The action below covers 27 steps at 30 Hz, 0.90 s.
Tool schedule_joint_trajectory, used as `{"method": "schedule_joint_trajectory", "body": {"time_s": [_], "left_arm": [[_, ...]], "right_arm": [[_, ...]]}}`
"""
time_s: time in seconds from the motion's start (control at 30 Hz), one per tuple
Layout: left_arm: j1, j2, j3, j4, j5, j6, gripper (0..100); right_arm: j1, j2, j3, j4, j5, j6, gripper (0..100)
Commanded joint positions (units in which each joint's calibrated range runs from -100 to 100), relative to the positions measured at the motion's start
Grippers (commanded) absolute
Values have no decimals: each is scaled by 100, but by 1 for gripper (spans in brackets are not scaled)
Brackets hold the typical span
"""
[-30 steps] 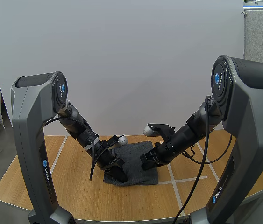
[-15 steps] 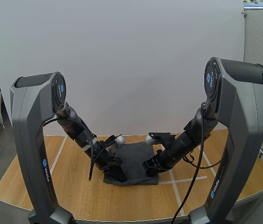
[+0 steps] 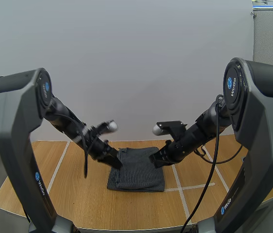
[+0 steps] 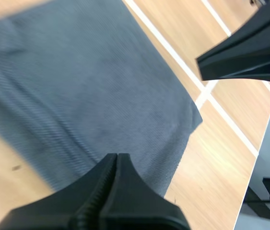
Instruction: Fold the towel
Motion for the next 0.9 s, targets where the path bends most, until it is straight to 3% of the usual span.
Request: {"method": "schedule_joint_trajectory", "body": {"time_s": [0.0, 0.1, 0.2, 0.27, 0.33, 0.43, 0.67, 0.77, 0.87], "left_arm": [[482, -802, -16, -127, 18, 71, 11], [640, -787, -16, -142, 18, 136, 27], [734, -762, -16, -209, 18, 229, 56], [734, -747, -16, -246, 18, 231, 83], [734, -690, -16, -246, 18, 209, 100], [734, -484, -16, -192, -172, 129, 100], [734, 246, -128, -300, -521, 194, 100], [734, 553, -345, -424, -498, 194, 100], [727, 777, -551, -505, -262, 196, 100]], "right_arm": [[-494, -748, -29, -116, 735, 234, 0], [-737, -819, -29, -138, 1178, 234, 0], [-929, -842, -29, -154, 1680, 234, 1], [-983, -864, -29, -154, 2061, 234, 21], [-981, -906, -29, -154, 2306, 234, 42], [-981, -1012, -29, -154, 2456, 234, 64], [-981, -1407, -29, -182, 2456, 356, 91], [-981, -1570, -29, -231, 2456, 386, 98], [-981, -1770, -29, -346, 2456, 458, 97]]}}
